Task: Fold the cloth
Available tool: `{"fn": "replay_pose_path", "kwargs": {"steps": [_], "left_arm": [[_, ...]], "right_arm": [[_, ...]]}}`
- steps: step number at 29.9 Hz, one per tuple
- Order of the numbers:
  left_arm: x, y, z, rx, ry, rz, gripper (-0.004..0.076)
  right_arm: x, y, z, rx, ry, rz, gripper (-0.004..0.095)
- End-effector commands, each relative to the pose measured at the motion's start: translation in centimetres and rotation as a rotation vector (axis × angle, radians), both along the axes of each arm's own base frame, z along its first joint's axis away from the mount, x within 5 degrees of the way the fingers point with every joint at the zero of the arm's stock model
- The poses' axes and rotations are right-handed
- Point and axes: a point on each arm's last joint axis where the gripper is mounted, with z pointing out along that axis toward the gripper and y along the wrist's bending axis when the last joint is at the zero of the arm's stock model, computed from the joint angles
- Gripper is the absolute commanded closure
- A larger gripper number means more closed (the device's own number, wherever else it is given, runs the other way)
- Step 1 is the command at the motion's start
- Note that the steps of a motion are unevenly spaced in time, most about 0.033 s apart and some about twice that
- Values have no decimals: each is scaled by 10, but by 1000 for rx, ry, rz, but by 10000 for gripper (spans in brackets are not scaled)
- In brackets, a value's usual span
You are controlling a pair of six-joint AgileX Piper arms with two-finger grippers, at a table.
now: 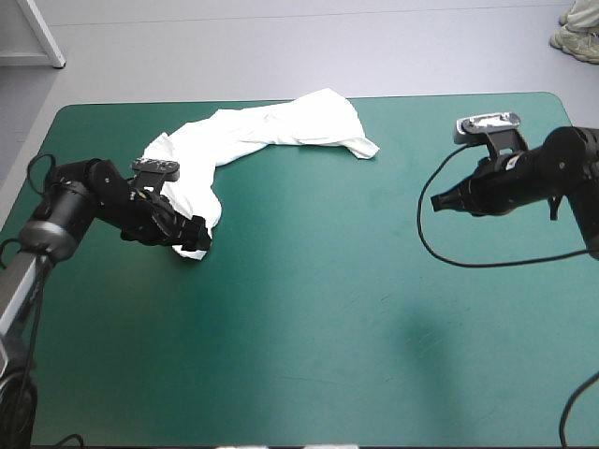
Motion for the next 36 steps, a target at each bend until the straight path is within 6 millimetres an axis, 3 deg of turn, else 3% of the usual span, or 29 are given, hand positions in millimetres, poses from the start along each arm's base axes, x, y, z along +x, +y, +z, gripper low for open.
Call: {"fn": "replay_pose_path", "kwargs": {"steps": [1, 5, 10, 15, 21, 25, 30, 33, 36], "left_arm": [[-39, 0, 48, -53, -142, 4, 87], [-66, 6, 75, -29, -273, 6, 87], [-57, 9, 73, 15, -310, 19, 120], [-17, 6, 41, 27, -249, 26, 185], [28, 1, -18, 38, -83, 32, 189], [49, -1, -48, 46, -55, 47, 189], [65, -1, -67, 49, -80, 61, 201], [69, -2, -77, 45, -61, 65, 273], [71, -3, -88, 50, -16, 60, 457]], "right_arm": [[-28, -2, 7, 26, -64, 3, 925], [-42, -3, -12, 17, -54, 4, 925], [-38, -4, -23, 9, -70, 8, 925], [-37, -3, -22, 14, -93, 5, 925], [-37, -3, -22, 18, -91, 5, 925], [-37, -3, -22, 18, -91, 5, 924], [-35, -3, -20, 16, -113, 5, 924], [-31, -3, -19, 15, -160, -2, 922], [-22, -2, -19, 22, -205, 10, 888]]}}
